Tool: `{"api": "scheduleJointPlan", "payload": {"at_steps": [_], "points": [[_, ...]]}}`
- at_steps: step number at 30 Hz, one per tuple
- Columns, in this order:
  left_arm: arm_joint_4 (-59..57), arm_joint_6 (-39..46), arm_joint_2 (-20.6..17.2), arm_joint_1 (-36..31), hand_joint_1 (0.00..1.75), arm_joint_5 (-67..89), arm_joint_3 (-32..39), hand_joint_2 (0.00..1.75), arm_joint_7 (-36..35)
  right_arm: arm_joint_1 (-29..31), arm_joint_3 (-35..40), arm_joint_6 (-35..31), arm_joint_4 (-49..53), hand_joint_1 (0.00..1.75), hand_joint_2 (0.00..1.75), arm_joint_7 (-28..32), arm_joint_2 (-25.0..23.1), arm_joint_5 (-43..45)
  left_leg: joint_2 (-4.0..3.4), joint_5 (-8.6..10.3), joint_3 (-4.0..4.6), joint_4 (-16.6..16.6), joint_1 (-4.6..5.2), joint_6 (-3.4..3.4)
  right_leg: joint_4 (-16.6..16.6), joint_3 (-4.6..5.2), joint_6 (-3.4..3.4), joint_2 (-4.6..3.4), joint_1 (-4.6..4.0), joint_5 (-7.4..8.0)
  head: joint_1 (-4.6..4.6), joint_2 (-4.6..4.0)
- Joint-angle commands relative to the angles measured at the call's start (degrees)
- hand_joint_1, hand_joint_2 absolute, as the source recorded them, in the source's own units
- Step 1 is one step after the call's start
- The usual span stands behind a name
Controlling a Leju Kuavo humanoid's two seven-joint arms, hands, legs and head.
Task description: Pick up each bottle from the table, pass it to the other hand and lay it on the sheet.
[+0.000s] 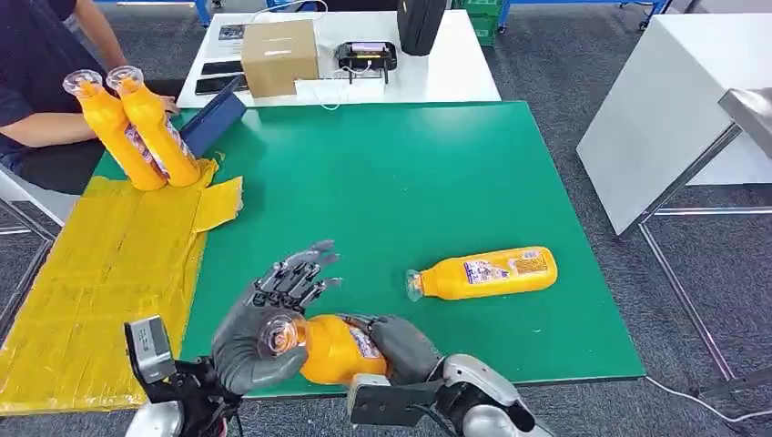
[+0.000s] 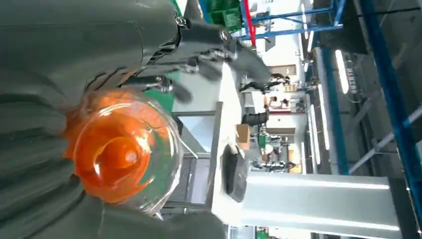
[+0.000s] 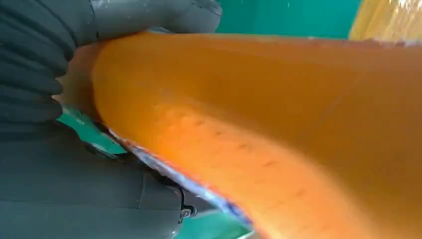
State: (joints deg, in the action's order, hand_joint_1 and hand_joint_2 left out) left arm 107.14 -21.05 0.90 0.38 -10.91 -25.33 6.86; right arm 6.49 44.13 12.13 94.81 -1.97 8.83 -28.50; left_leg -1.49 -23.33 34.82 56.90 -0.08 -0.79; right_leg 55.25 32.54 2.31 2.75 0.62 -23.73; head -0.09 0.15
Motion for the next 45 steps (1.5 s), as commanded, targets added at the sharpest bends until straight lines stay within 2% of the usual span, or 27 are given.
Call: {"api": "scheduleJointPlan", "payload": {"at_steps": [1,15,16,17,18,20,23,24,25,29,32,34,45], "points": [[-3.4,0.2,-0.4,-3.0,1.75,1.8,-3.4,1.75,0.5,3.1,4.8,0.4,-6.9,1.75,1.75,0.2,-1.5,-0.6,0.08,-0.04,-0.11,0.0,-0.04,0.04,-0.1,-0.15,-0.05,-0.13,-0.02,-0.04,0.02,0.0],[-2.8,0.7,0.0,-3.0,1.75,4.6,-3.1,1.75,1.8,2.9,4.5,0.5,-6.9,1.75,1.75,0.2,-1.7,-0.6,0.1,-0.09,-0.14,0.0,-0.04,0.06,0.0,-0.17,-0.09,-0.23,-0.01,-0.08,0.0,0.0],[-2.9,0.9,0.1,-3.0,1.01,4.9,-3.0,1.75,1.6,2.7,4.4,0.5,-6.7,1.75,1.75,0.2,-1.6,-0.6,0.08,-0.05,-0.08,0.0,-0.02,0.04,0.0,-0.12,-0.06,-0.16,0.0,-0.05,0.0,0.0],[-2.8,1.3,0.4,-2.7,0.0,4.6,-2.6,1.75,1.7,1.9,3.9,-0.1,-6.0,1.75,1.75,0.9,-1.6,-0.4,0.1,-0.04,-0.06,0.0,-0.03,0.03,0.0,-0.1,-0.05,-0.1,-0.01,-0.04,0.0,0.0],[-2.7,1.6,0.5,-2.5,0.0,4.7,-2.3,0.0,1.7,1.2,3.5,-0.7,-5.3,1.75,1.75,1.4,-1.6,-0.5,0.16,-0.08,-0.16,0.0,-0.03,0.05,0.0,-0.2,-0.08,-0.16,0.0,-0.1,0.0,0.0],[-1.4,4.5,1.4,-1.6,0.0,6.7,-0.3,0.0,1.8,-3.6,0.1,-4.5,-0.1,1.75,1.75,3.8,-2.6,-1.0,0.22,-0.1,-0.16,0.0,-0.04,0.06,0.0,-0.23,-0.08,-0.12,0.0,-0.14,0.0,0.0],[-0.2,8.2,2.3,-0.1,0.0,8.4,3.6,0.0,2.4,-10.8,-3.3,-10.6,11.6,1.75,1.75,4.7,0.5,-2.7,0.38,-0.23,-0.23,0.1,-0.06,0.09,0.1,-0.33,-0.13,-0.12,0.0,-0.3,0.0,0.0],[-0.6,9.3,1.8,-0.4,0.0,8.2,5.3,1.75,2.6,-13.6,-5.0,-13.4,15.4,1.75,1.75,6.0,0.3,-3.5,0.5,-0.31,-0.27,0.1,-0.07,0.1,0.1,-0.39,-0.14,-0.08,0.0,-0.41,0.0,0.0],[-1.1,10.9,1.6,-0.7,0.0,10.5,6.6,1.75,1.8,-15.4,-6.2,-16.7,17.6,1.75,1.75,6.8,-0.1,-5.3,0.36,-0.09,0.07,0.1,0.01,0.04,0.1,-0.05,-0.05,0.15,0.03,-0.2,0.0,0.0],[-2.0,10.8,2.1,-0.4,0.0,10.1,9.0,1.75,1.7,-17.1,-11.3,-22.4,20.4,1.75,1.75,6.8,-1.5,-5.5,0.37,-0.24,-0.08,0.1,-0.02,0.08,0.1,-0.21,-0.1,0.0,0.03,-0.3,0.02,0.0],[-1.8,10.7,2.1,-0.2,0.0,10.3,9.0,1.75,1.9,-16.4,-12.5,-22.0,19.5,1.75,1.75,7.0,-2.0,-4.8,0.22,-0.08,0.18,0.0,-0.03,0.05,0.0,0.13,-0.06,0.04,-0.01,-0.07,0.0,0.0],[-1.9,10.5,1.9,-0.1,0.0,10.9,8.5,1.75,2.0,-15.0,-14.7,-22.9,17.9,1.75,1.75,5.6,-3.3,-9.6,0.18,-0.05,0.18,0.0,0.0,0.02,0.0,0.16,-0.04,0.06,0.01,-0.04,0.04,0.0],[-1.7,10.7,1.7,-1.9,0.0,16.7,5.2,1.75,3.2,-8.2,-19.6,-18.8,9.2,1.75,1.75,2.7,-6.7,-5.9,0.11,-0.01,0.06,0.0,-0.03,0.01,-0.1,0.03,-0.05,-0.11,-0.01,0.0,-0.02,0.0]]}}
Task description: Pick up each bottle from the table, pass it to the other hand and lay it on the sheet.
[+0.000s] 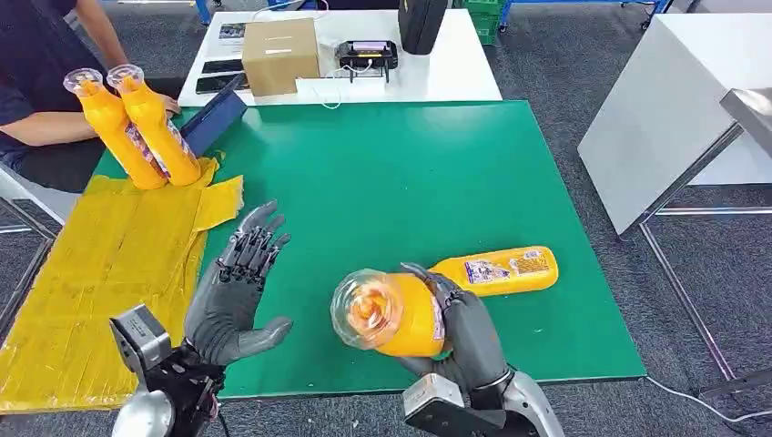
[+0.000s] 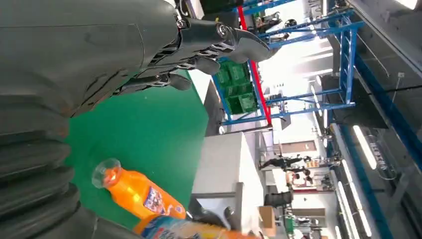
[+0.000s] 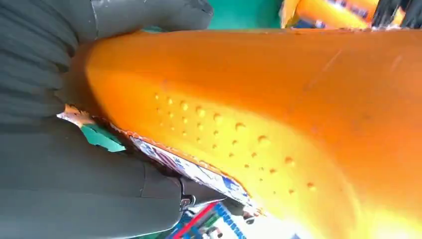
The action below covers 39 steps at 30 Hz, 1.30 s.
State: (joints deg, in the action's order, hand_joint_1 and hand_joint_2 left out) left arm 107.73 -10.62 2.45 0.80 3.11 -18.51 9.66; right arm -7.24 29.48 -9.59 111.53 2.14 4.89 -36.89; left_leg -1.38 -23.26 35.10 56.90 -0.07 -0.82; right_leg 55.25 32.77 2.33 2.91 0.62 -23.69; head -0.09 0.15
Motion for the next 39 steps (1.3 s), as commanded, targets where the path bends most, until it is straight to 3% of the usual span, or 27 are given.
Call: {"api": "scheduleJointPlan", "payload": {"at_steps": [1,4,18,27,39], "points": [[-2.1,0.3,0.0,-2.4,0.0,3.3,-1.8,1.75,0.7,6.1,-4.8,3.7,-8.1,1.75,1.75,-1.8,-2.7,2.6,0.03,-0.04,-0.13,0.0,-0.04,0.04,-0.1,-0.13,-0.05,-0.15,-0.02,-0.02,0.02,0.0],[-0.5,0.3,1.7,-1.6,0.0,6.2,-3.0,1.75,1.0,8.2,-4.2,6.0,-10.1,1.75,1.75,-3.1,-2.8,3.1,0.05,-0.1,-0.29,0.0,-0.04,0.06,-0.1,-0.29,-0.08,-0.28,0.0,-0.09,0.0,0.0],[-1.4,0.5,2.4,-2.8,0.0,6.7,-2.4,1.75,1.1,12.0,0.9,10.0,-11.4,1.75,1.75,-5.2,-2.3,2.0,0.0,-0.09,-0.19,0.0,-0.03,0.07,0.0,-0.18,-0.09,-0.3,0.0,-0.08,-0.02,0.0],[-3.1,-1.7,2.6,-4.1,0.0,4.3,-3.2,1.75,0.5,18.1,9.3,14.2,-14.7,1.75,1.75,-8.2,-0.3,0.3,-0.03,-0.08,-0.2,0.0,-0.03,0.07,0.0,-0.18,-0.08,-0.35,0.01,-0.06,0.0,0.0],[-5.2,-3.4,0.5,-6.0,0.0,1.0,-2.8,1.75,0.8,21.5,12.9,16.7,-16.7,1.75,1.75,-10.0,0.6,0.5,0.01,0.01,-0.07,0.0,-0.01,0.03,0.0,-0.08,-0.03,-0.12,0.0,-0.01,0.0,0.0]]}}
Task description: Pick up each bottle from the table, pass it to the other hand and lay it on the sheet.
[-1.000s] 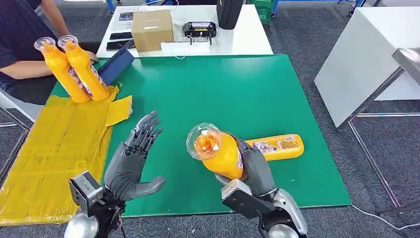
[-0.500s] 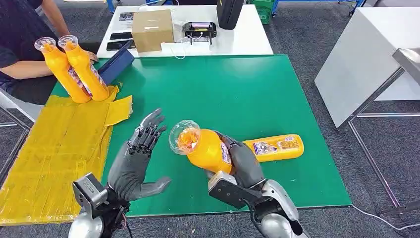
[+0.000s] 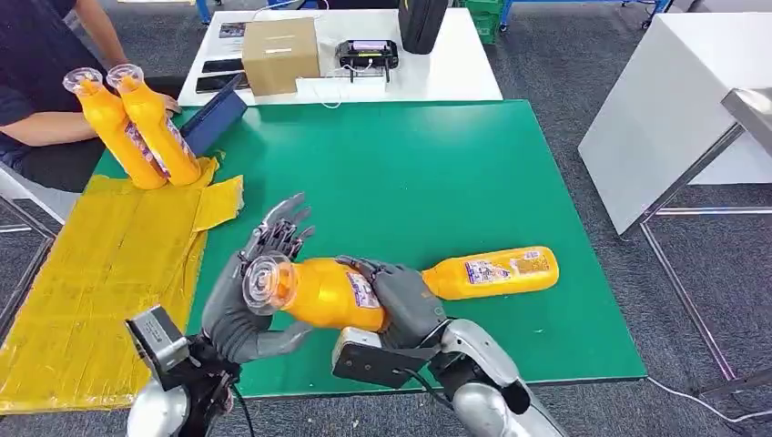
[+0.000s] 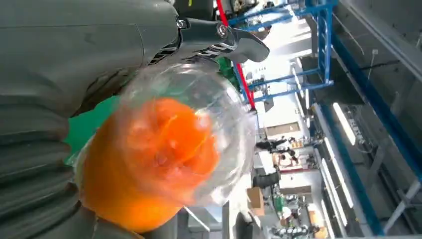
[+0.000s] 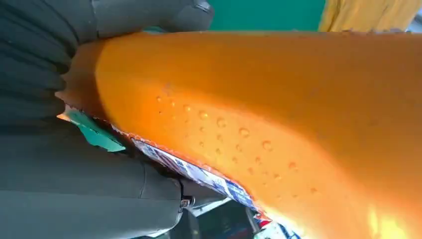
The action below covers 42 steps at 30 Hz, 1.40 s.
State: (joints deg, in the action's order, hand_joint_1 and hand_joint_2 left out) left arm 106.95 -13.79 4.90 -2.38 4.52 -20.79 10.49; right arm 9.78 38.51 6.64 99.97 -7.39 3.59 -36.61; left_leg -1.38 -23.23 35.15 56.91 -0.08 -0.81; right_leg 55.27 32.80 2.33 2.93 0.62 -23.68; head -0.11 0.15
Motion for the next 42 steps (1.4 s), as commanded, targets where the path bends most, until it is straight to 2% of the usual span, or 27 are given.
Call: {"api": "scheduleJointPlan", "payload": {"at_steps": [1,9,10,25,35,37,38,39,42], "points": [[-4.6,-0.8,-2.0,-2.9,0.0,-1.4,-0.7,1.75,-0.5,4.8,4.3,0.7,-5.2,1.75,1.75,-0.6,2.2,0.4,0.05,-0.07,-0.24,0.0,-0.03,0.05,-0.1,-0.24,-0.07,-0.23,0.01,-0.06,0.02,0.0],[-6.6,-2.8,-3.0,-4.0,0.0,-4.4,-0.8,1.75,-1.3,7.7,8.7,2.7,-6.2,1.75,1.75,-0.6,3.5,1.4,0.02,-0.03,-0.11,0.0,-0.02,0.03,0.0,-0.12,-0.05,-0.15,0.0,-0.02,0.02,0.0],[-6.9,-3.3,-3.3,-4.3,1.75,-4.4,-1.0,1.75,-1.0,8.2,9.1,2.9,-6.0,1.75,1.75,-0.6,3.4,1.5,0.04,-0.06,-0.22,0.0,-0.01,0.05,0.0,-0.21,-0.08,-0.24,0.03,-0.06,0.02,0.0],[-6.2,-4.0,-3.5,-4.2,1.75,-2.9,-0.8,1.75,0.7,8.1,9.2,3.2,-6.3,1.75,1.75,-0.8,3.5,2.0,0.09,-0.06,-0.2,0.0,-0.05,0.05,0.0,-0.21,-0.08,-0.19,-0.01,-0.07,0.02,0.0],[-5.7,-4.1,-3.4,-3.9,1.75,-2.8,-0.3,1.75,0.9,6.3,8.0,1.6,-6.0,1.75,1.75,-0.8,3.8,1.2,0.1,-0.03,-0.15,0.0,-0.02,0.04,-0.1,-0.15,-0.05,-0.11,0.01,-0.05,0.02,0.0],[-5.4,-3.6,-3.3,-3.7,1.75,-2.3,-0.1,1.75,1.0,5.5,7.4,-0.2,-5.8,1.75,1.75,-1.1,3.9,-1.5,0.14,-0.06,-0.22,-0.1,-0.03,0.05,-0.1,-0.23,-0.07,-0.14,0.01,-0.09,0.02,0.0],[-5.1,-2.9,-3.1,-3.6,1.75,-1.8,0.2,1.75,0.8,4.7,6.9,-2.4,-5.3,0.31,1.75,-1.7,3.8,-4.4,0.13,-0.05,-0.17,0.0,-0.03,0.04,-0.1,-0.19,-0.06,-0.1,0.0,-0.07,0.02,0.0],[-4.6,-1.1,-3.0,-3.5,1.75,0.7,0.5,1.75,1.2,3.9,6.0,-2.5,-5.1,0.0,1.75,-2.4,3.9,-6.6,0.13,-0.02,-0.13,0.0,-0.02,0.03,0.0,-0.13,-0.05,-0.07,0.01,-0.06,0.02,0.0],[-2.9,5.0,-2.6,-4.3,1.75,11.1,1.9,1.75,3.0,0.8,1.4,-4.8,-3.4,0.0,1.75,-3.5,3.3,-11.2,0.13,-0.01,-0.06,0.0,-0.03,0.03,0.0,-0.08,-0.04,-0.02,-0.01,-0.04,0.0,0.0]]}}
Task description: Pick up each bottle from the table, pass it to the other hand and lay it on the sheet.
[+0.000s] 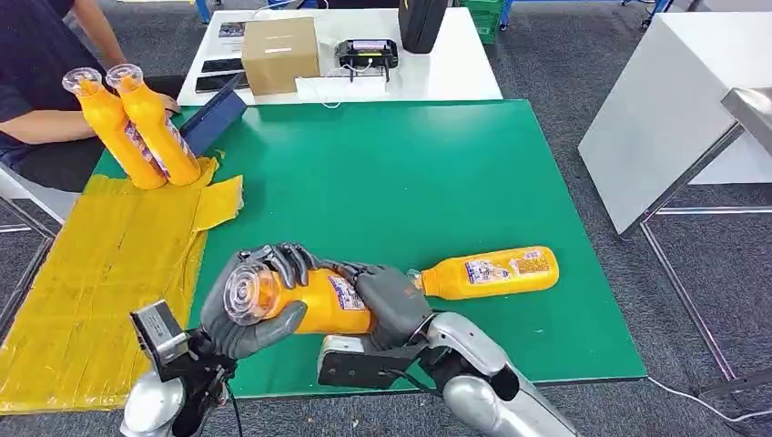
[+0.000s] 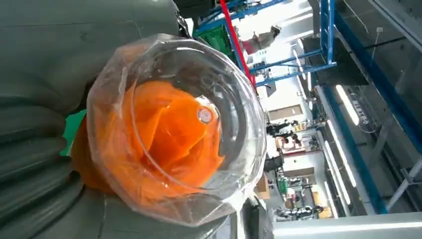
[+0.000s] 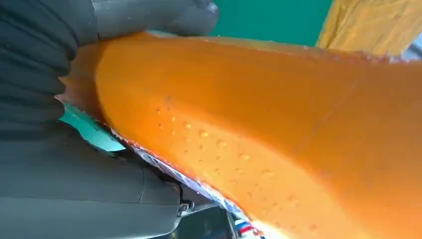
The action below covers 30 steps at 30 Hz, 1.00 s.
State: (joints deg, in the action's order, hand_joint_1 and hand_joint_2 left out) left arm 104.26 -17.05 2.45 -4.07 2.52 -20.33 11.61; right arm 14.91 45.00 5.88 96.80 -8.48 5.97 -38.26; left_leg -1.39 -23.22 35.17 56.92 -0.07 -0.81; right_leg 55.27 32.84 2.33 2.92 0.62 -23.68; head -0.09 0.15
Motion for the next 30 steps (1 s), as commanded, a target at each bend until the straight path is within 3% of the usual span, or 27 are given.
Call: {"api": "scheduleJointPlan", "payload": {"at_steps": [1,9,14,19,23,30], "points": [[0.0,9.5,-0.3,-3.0,1.75,15.0,1.9,1.75,1.9,-4.8,-5.9,-4.0,-0.2,0.0,0.0,-3.3,1.0,-10.0,0.26,-0.07,-0.13,0.0,-0.06,0.05,0.0,-0.21,-0.07,-0.02,-0.03,-0.11,0.02,0.0],[-1.7,15.2,-0.6,-5.8,1.75,25.3,6.4,1.75,1.6,-6.6,-14.5,-1.7,0.4,0.0,0.0,-3.3,3.6,-9.4,0.28,-0.07,-0.15,0.0,-0.05,0.05,0.0,-0.24,-0.08,-0.06,-0.01,-0.11,0.0,0.0],[-1.5,16.1,-0.8,-5.7,1.75,27.2,6.2,1.75,1.6,-6.8,-14.7,-1.6,0.6,0.0,0.0,-3.5,3.3,-9.7,0.13,-0.02,-0.1,0.0,0.0,0.0,0.0,-0.15,-0.04,-0.09,0.03,-0.05,0.02,0.0],[-4.9,30.6,-7.8,-8.5,1.75,61.3,4.6,1.75,0.6,-10.3,-22.3,-1.4,5.3,0.0,0.0,-3.0,8.8,-9.6,0.26,-0.01,-0.09,0.0,0.0,0.01,0.0,-0.17,-0.05,0.04,0.02,-0.09,0.0,0.0],[-17.8,29.4,-15.5,-14.3,1.75,77.9,-1.9,1.75,-2.9,-10.8,-28.4,0.4,5.0,0.0,0.0,-2.1,12.0,-8.4,0.47,0.01,-0.25,-0.1,0.01,0.03,0.0,-0.36,-0.08,0.14,0.05,-0.13,0.0,0.0],[-38.7,22.2,-18.0,-25.0,1.75,80.3,-8.0,1.75,-7.7,-7.9,-32.3,2.7,-3.5,0.0,0.0,-1.2,12.1,-6.1,0.27,0.13,-0.15,-0.1,-0.01,-0.02,-0.1,-0.21,-0.01,0.05,0.01,0.05,0.0,0.0]]}}
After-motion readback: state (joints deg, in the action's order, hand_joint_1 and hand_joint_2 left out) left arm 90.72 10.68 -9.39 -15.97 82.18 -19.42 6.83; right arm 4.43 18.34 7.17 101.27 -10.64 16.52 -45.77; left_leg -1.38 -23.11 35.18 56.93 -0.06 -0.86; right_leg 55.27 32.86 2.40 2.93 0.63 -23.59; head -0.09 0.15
